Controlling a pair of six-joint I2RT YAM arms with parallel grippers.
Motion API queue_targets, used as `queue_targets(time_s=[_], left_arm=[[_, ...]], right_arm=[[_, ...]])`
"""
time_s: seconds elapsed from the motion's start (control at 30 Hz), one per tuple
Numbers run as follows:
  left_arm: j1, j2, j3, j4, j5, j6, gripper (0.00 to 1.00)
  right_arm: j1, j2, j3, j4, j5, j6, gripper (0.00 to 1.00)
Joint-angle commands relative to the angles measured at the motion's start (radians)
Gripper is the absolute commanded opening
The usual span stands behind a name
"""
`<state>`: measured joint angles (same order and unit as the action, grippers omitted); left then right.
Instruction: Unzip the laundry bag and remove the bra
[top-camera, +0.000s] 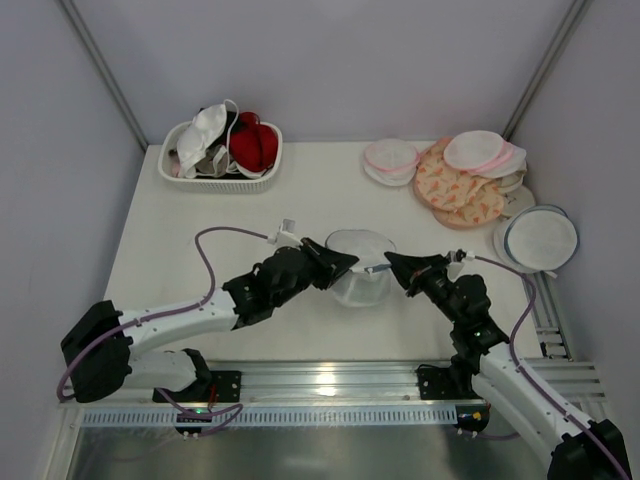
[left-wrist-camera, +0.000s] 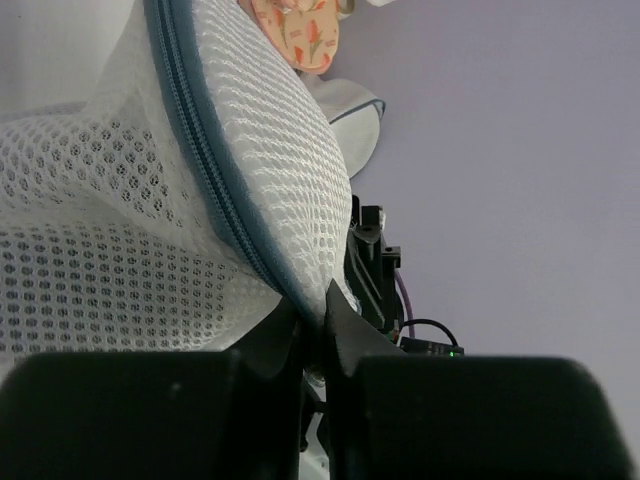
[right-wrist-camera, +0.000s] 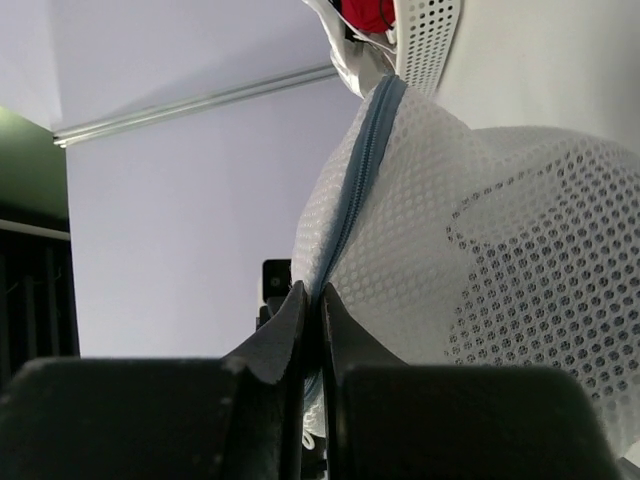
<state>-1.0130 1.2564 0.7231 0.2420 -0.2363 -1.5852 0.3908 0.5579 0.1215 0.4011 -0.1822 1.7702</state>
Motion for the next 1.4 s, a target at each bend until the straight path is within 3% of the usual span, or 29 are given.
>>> queue_targets(time_s=[0.0,0.03,0.1,0.17,0.23,0.33,0.53,0.7,1.0,1.37], left_arm=[[0.017,-0.043,0.015,-0.043,-0.067,0.051,0.01],[0.019,-0.051,0.012,-0.05,-0.07,0.062,0.0],[0.022,-0.069,0.001,-0.079,-0.08,0.079,0.0],[0.022,-0.104,-0.001,-0.148,-0.101,0.117,0.0],[0.022,-0.141,-0.002,-0.2,-0.122,0.167,0.0],[0.022,-0.182,-0.008,-0.3,-0.138,0.22,0.0],[0.022,-0.192,-0.037,-0.348,-0.138,0.249,0.0],[0.022,-0.201,-0.044,-0.326,-0.132,0.271,0.0],[0.024,-0.186,-0.045,-0.32,-0.098,0.255,0.0],[0.024,-0.198,-0.071,-0.31,-0.067,0.228,0.0]], right_arm=[[0.006,-0.019,0.079,-0.007,-0.072,-0.095,0.04],[0.006,-0.016,0.09,-0.033,-0.079,-0.121,0.23],[0.005,-0.015,0.144,-0.085,-0.088,-0.234,0.52],[0.005,-0.001,0.24,-0.226,-0.109,-0.334,0.69],[0.005,0.026,0.32,-0.425,-0.103,-0.516,0.78],[0.006,0.106,0.47,-0.652,-0.105,-0.762,0.78],[0.057,0.237,0.573,-0.76,-0.201,-1.026,0.55],[0.164,0.27,0.578,-0.791,-0.145,-1.072,0.48],[0.41,0.365,0.593,-0.752,0.009,-1.063,0.47],[0.439,0.476,0.633,-0.66,0.017,-1.06,0.47]])
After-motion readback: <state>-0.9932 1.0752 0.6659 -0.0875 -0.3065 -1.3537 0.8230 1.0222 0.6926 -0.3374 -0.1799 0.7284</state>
